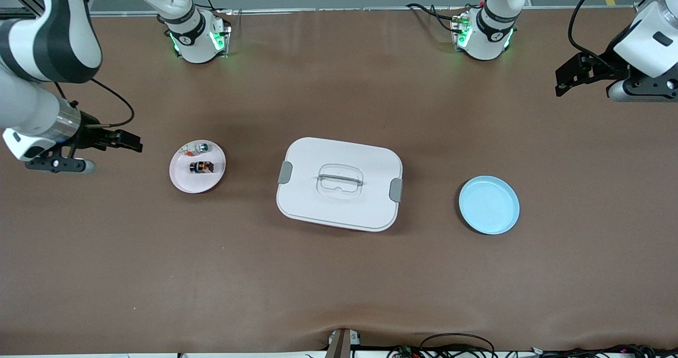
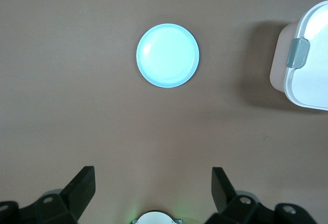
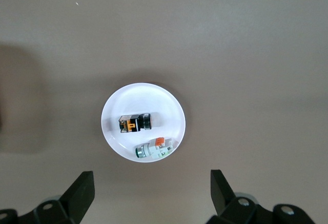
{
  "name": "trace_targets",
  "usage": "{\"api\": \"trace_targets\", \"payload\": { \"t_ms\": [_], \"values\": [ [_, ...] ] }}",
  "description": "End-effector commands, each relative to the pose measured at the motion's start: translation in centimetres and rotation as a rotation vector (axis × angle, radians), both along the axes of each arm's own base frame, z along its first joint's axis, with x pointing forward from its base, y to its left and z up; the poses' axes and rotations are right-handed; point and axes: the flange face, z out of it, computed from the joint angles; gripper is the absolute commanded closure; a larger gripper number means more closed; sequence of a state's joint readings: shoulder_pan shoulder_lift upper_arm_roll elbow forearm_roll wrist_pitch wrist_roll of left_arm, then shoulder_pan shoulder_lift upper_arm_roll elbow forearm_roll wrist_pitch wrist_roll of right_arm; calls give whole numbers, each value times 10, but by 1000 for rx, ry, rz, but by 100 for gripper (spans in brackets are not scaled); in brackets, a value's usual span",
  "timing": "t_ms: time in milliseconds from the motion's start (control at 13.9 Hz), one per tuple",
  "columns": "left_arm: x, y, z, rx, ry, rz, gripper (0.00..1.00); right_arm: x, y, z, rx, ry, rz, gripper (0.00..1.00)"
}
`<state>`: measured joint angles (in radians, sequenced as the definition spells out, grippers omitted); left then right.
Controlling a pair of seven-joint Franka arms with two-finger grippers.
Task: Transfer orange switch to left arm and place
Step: 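Reach the right gripper down to the black switch on the white plate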
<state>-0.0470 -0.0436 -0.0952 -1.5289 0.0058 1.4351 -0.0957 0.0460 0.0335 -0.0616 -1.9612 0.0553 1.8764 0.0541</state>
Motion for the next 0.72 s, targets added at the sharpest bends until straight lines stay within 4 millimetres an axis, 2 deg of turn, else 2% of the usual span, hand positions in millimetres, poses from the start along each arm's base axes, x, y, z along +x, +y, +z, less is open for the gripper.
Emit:
{"api": "trace_targets", "payload": {
  "t_ms": [0,216,432,648],
  "values": [
    [-3,4,5,17,1,-10,0,-16,22,-23,0,-21,-30,0],
    [-2,4,5,17,0,-11,0,-18,27,-42,-3,-37,-34,0],
    [-1,4,4,17,0,-13,0,-32,40,-83,-6,-71,-13,0],
    [0,3,3,17,2,-13,0,-41,40,-112,-11,-56,-15,0]
  ]
}}
